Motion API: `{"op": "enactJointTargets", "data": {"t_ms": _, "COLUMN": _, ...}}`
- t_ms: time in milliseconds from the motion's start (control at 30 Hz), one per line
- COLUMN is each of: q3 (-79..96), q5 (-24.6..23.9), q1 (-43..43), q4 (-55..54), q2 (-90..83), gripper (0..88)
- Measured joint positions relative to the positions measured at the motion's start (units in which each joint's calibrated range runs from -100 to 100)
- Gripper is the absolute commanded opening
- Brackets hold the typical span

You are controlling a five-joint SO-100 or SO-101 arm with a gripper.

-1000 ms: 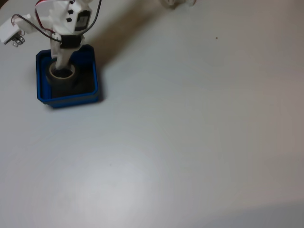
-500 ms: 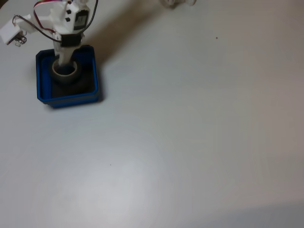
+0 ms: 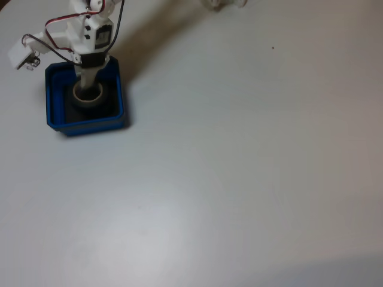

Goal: Pick the black tape roll and drop it in the blue box

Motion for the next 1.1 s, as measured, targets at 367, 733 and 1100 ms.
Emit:
{"op": "enactJointTargets", "data": {"t_ms": 367, "q3": 0.0, "q5": 0.0, "q1": 0.0, "q4": 0.0, "q2": 2.4, "gripper": 1.2}}
{"op": "enactJointTargets", "data": {"t_ms": 733, "q3": 0.0, "q5": 0.0, "q1": 0.2, "q4": 0.0, "q2": 2.5, "gripper": 1.2}}
{"op": "enactJointTargets", "data": {"t_ms": 1100, "q3": 0.0, "q5": 0.0, "q1": 0.2, "q4": -2.8, "q2": 4.1, "gripper": 1.2}}
